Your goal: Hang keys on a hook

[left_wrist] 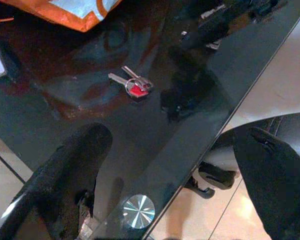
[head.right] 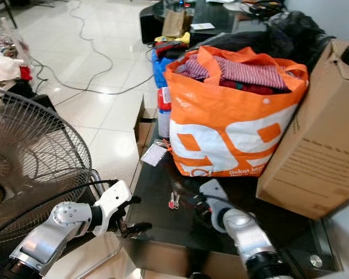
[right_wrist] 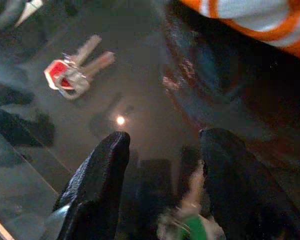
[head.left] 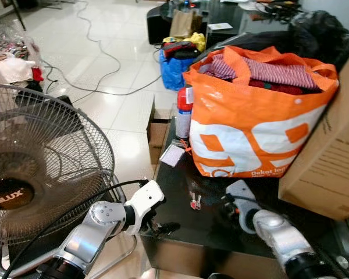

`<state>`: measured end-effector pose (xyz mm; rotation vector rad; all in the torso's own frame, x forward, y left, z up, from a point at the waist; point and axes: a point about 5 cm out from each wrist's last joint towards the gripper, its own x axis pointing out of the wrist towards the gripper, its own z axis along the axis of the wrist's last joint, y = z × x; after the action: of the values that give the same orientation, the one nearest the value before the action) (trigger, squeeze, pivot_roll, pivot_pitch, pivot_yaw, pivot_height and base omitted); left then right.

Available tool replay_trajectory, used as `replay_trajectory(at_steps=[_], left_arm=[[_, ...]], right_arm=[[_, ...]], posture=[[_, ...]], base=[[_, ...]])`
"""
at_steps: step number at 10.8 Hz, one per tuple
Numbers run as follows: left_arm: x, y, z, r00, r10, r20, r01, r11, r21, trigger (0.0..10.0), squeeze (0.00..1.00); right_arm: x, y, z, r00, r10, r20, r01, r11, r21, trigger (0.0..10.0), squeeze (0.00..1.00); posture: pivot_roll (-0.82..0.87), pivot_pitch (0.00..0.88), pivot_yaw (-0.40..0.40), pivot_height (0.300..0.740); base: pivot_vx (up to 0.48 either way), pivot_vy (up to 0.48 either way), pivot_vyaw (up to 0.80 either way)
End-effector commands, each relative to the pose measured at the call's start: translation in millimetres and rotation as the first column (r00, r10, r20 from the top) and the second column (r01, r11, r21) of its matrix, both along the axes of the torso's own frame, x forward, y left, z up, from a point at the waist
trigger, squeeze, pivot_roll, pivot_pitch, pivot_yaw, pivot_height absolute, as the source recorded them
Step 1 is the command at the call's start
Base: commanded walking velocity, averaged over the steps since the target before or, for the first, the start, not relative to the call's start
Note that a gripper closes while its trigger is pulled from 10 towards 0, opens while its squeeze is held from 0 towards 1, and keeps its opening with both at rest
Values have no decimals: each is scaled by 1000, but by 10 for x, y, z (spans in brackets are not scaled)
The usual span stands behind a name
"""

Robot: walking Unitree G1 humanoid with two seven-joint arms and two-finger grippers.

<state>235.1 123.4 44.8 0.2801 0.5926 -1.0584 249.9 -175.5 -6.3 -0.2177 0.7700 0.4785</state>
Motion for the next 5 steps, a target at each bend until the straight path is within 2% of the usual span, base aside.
replay_trajectory(at_steps=[1, 2, 3, 5], left_arm=[[10, -19, 9, 1000, -14, 2, 14, 1000, 0, 10000, 0], [10, -22, 8, 1000, -16, 2, 16, 1000, 0, 10000, 0], [11, -29, 6, 1000, -20, 3, 20, 1000, 0, 10000, 0], [10, -31, 7, 1000, -28, 0, 28, 1000, -1, 10000, 0]], right_arm=[[-11, -129, 28, 999, -38, -8, 38, 999, -20, 10000, 0], [-42, -197, 25, 998, -49, -32, 48, 998, -48, 10000, 0], [-139, -262, 18, 996, -40, -77, 36, 998, -43, 10000, 0], [-231, -243, 4, 994, -13, -110, 11, 1000, -17, 10000, 0]], posture=[[-186, 0, 6, 740], [-186, 0, 6, 740], [-190, 0, 8, 740], [-190, 0, 8, 740]], base=[[0, 0, 0], [0, 0, 0], [0, 0, 0], [0, 0, 0]])
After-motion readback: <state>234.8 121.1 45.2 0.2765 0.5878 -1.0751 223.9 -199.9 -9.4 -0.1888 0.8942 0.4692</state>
